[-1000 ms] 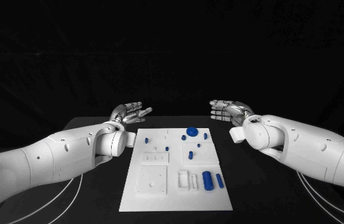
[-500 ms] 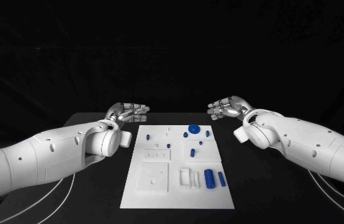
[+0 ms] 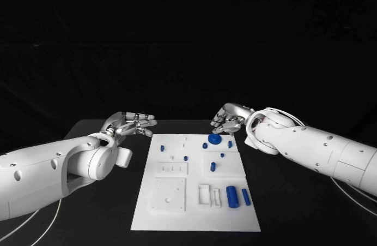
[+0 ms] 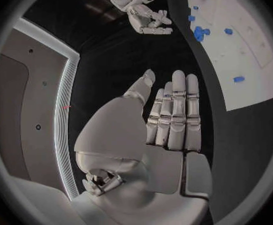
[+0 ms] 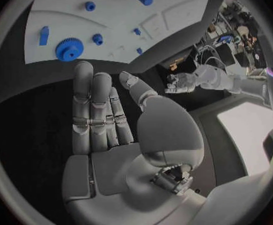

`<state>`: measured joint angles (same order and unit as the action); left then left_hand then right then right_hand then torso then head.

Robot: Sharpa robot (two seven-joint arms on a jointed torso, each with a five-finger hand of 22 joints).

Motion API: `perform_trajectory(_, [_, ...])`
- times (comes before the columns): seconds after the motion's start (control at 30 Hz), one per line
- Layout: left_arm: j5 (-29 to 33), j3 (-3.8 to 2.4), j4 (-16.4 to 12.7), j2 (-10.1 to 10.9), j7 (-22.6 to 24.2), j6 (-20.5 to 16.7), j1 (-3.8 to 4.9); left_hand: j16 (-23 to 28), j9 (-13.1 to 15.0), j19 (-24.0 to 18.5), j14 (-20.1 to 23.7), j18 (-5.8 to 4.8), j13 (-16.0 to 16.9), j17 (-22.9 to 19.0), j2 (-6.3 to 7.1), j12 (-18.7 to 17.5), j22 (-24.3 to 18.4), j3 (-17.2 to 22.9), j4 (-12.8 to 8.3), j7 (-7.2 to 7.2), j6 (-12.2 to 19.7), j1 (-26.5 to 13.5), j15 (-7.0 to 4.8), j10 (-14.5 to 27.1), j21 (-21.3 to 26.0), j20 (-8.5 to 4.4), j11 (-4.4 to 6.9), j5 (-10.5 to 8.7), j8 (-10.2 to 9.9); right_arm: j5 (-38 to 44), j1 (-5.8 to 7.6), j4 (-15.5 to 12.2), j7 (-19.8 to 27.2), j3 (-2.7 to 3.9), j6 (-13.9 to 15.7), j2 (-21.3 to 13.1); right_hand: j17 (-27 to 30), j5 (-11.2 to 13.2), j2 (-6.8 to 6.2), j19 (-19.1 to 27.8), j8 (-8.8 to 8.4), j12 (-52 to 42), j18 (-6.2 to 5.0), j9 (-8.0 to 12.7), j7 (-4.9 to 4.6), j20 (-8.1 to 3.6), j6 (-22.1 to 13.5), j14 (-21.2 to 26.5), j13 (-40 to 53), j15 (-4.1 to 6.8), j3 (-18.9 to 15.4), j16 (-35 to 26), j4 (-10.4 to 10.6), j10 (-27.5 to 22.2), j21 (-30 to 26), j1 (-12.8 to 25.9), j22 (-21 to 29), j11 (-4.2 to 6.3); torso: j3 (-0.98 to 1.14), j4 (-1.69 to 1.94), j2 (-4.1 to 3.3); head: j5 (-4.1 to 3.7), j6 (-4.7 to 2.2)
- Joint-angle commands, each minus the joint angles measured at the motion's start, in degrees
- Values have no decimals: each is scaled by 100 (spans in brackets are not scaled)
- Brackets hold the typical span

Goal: Assemble the parts on the task board

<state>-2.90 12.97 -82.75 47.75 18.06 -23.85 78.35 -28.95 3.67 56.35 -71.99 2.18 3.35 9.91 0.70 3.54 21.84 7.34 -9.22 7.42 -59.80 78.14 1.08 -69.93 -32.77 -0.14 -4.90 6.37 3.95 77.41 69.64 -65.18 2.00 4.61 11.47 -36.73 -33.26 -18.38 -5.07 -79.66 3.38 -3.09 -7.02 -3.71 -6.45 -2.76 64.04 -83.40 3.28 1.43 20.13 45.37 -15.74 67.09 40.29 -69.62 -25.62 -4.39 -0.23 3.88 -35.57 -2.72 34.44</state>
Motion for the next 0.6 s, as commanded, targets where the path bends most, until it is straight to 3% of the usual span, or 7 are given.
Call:
perform_trajectory(0.03, [-167,-19,-151,60,-25,224,51,-200,-2,-38,-33,79,0,45,-4,-13,98,-9,-32,21,9,-74,-35,0,-132,-20,15,5,-14,1522,22,-3,-485,5,-358,78,-81,49,-76,11,22,-24,-142,-6,7,3,24,-13,9,-9,64,214,7,12,207,-15,-246,-2,-4,148,-111,-76,-10])
perform_trajectory(0.13, [-171,-32,-249,105,-35,243,85,-532,-3,-126,94,74,5,111,-35,-2,237,-5,-77,19,7,-101,-44,-5,-309,-38,19,5,-14,1817,30,26,-579,6,-399,144,-16,73,-122,64,19,-19,-184,-4,15,24,6,2,8,-24,104,292,15,-8,295,-41,-418,-4,1,208,-150,-119,-17])
perform_trajectory(0.3, [-173,-46,-362,140,-49,265,136,-610,-3,-143,117,88,0,65,0,-14,254,-46,-78,27,42,-158,-36,47,-334,-20,3,4,-16,2121,35,67,-661,6,-473,228,75,92,-163,99,19,-21,-202,-4,22,40,-12,19,8,-35,110,379,38,-42,313,-64,-587,-13,9,306,-210,-180,-16])
perform_trajectory(0.6, [-204,-75,-516,173,-70,294,216,-660,-2,-134,122,106,0,6,27,-14,245,-106,-86,43,67,-162,-18,209,-333,-1,-42,0,-13,2458,36,131,-754,-16,-717,342,267,107,-210,76,19,-21,-212,-4,29,54,-23,58,8,-44,115,523,82,-65,127,-83,-975,-19,31,386,-296,-259,-25])
